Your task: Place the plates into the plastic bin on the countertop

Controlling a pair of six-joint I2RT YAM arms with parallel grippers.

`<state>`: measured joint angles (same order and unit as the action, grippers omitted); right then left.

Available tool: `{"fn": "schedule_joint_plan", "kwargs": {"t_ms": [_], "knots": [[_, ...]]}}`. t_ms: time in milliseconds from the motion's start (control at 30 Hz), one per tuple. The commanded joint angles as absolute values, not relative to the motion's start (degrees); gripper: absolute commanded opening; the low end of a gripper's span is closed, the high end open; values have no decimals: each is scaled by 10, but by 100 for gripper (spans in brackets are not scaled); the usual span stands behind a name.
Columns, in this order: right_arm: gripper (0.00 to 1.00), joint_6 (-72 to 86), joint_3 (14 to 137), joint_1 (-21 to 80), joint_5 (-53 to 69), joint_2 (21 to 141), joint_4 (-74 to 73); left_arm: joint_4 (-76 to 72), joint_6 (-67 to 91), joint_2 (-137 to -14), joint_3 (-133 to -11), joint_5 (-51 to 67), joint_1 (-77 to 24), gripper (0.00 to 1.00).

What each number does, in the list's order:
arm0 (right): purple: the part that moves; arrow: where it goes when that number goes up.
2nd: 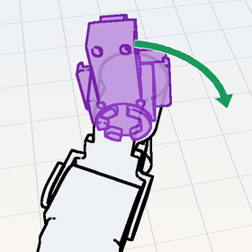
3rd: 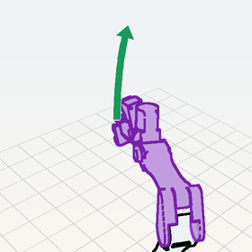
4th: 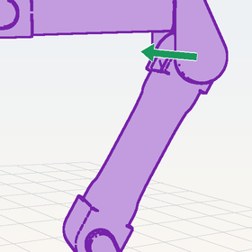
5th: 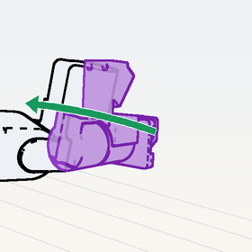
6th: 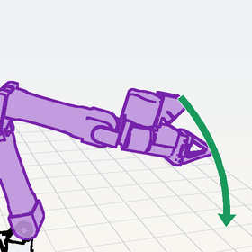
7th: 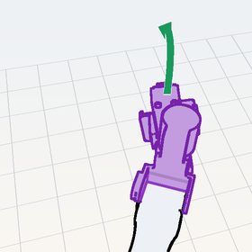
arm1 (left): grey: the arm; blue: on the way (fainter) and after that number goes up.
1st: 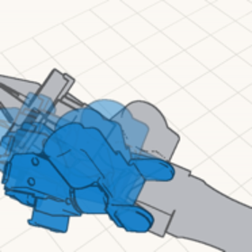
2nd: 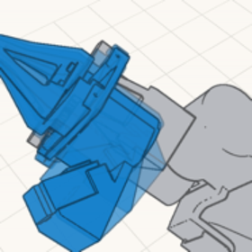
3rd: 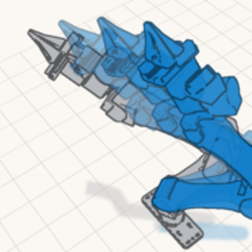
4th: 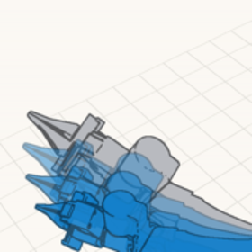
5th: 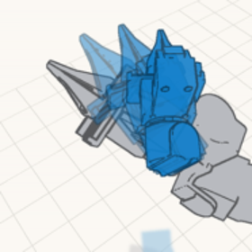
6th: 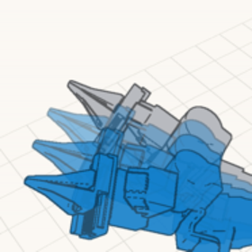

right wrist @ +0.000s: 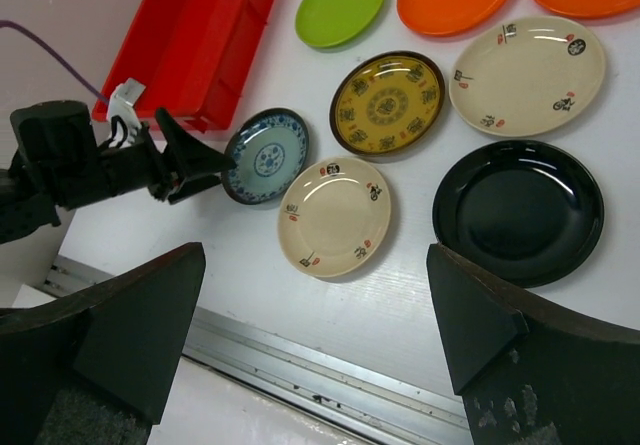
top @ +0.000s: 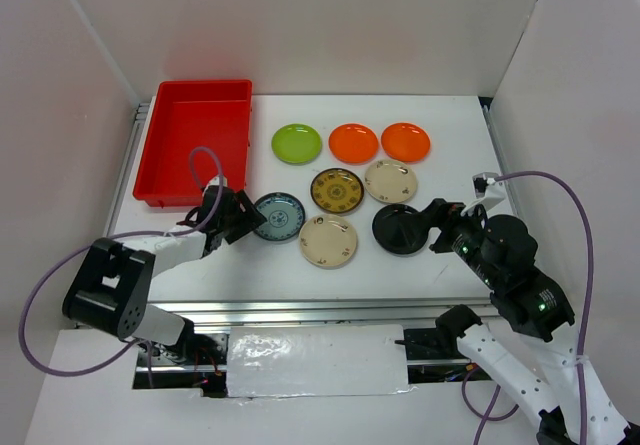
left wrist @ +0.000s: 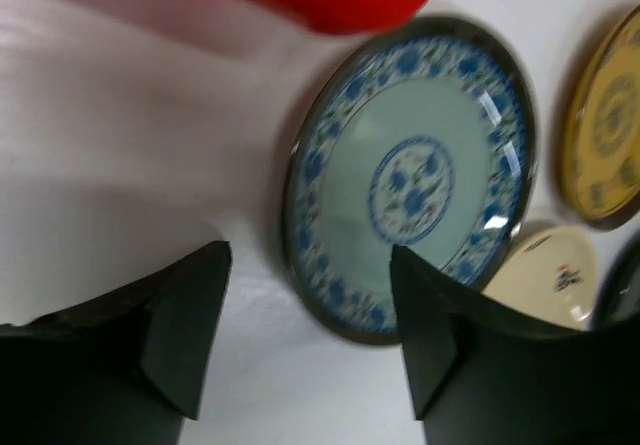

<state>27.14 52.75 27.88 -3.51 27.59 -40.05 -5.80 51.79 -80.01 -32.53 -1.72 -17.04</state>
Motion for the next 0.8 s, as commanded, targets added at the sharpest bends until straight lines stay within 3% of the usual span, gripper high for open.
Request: {"fn": "schedule_joint_plan", "kwargs": {"t_ms": [0,300,333,400,767], "knots": [[100,261,530,283,-30,273,-380,-99,533,-863,-316,-5,-172,76],[100,262,537,285,-42,254,-386,-32,555,-847,-331,-75,-200,29],[100,263,540,284,-42,257,-388,-16,559,-837,-336,-107,-211,14],[100,263,543,283,-40,258,-387,46,573,-797,-348,-143,-225,1],[100,272,533,284,-31,263,-370,217,548,-570,-500,-295,-287,0]]}}
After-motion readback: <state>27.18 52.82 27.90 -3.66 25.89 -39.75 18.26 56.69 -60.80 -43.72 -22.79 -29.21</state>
